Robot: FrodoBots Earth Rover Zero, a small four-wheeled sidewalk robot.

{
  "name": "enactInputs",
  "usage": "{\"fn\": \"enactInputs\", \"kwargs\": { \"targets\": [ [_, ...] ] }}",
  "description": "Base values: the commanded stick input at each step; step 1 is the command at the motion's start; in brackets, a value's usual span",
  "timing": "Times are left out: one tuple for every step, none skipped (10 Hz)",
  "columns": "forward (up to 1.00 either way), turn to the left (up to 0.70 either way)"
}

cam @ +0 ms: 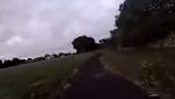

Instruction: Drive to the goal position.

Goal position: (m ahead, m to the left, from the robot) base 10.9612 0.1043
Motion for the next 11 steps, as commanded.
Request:
{"fn": "enactInputs", "kwargs": {
  "targets": [
    [0.85,0.0],
    [0.85,0.0],
    [0.85,0.0],
    [0.85,0.0],
    [0.85,0.0],
    [0.85,0.0],
    [0.85,0.0],
    [0.85,0.0],
    [0.85,0.0],
    [0.85,0.0],
    [0.85,0.0]
  ]
}}
